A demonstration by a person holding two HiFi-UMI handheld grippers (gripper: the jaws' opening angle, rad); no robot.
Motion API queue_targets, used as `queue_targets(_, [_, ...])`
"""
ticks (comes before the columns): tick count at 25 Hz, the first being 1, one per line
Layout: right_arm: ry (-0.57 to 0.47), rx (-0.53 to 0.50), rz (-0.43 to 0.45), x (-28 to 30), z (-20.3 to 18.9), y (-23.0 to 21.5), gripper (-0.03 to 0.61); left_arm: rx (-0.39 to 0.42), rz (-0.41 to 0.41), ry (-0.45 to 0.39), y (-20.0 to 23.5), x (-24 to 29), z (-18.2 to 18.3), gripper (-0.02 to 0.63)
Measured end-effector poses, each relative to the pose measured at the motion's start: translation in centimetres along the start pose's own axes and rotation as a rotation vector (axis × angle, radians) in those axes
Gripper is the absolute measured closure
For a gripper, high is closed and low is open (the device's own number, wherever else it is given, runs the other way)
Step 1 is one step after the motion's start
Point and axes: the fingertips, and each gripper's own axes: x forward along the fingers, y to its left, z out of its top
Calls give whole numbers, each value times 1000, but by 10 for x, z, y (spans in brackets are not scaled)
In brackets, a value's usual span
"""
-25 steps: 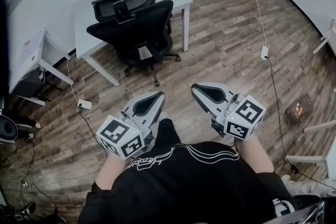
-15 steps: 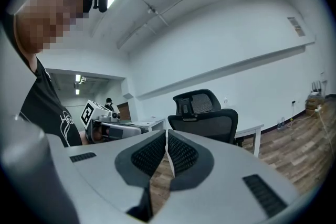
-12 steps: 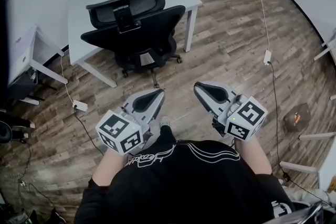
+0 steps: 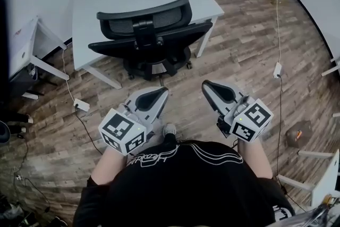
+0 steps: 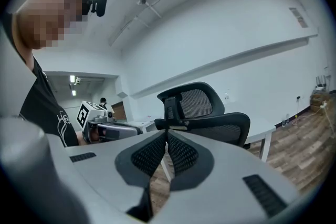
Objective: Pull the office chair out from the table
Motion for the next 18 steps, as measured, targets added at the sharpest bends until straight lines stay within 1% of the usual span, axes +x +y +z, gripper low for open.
queue_targets(3, [9, 7, 0, 21, 2, -12, 537, 13, 13, -1, 26, 0, 3, 606])
queue_targets(8, [30, -1, -26, 52, 4, -33, 537, 32, 17, 14, 64, -1, 5, 606])
queue_targets(12, [-17, -35, -68, 66, 18, -50, 537, 48, 84, -22, 97, -10, 15, 604])
queue_targets(15, [-4, -86, -101, 77, 24, -65, 536, 64, 101, -35, 119, -18, 21, 596])
queue_targets(18, [55, -200, -162, 88, 25, -84, 527, 103, 114, -38, 142, -27, 28, 536])
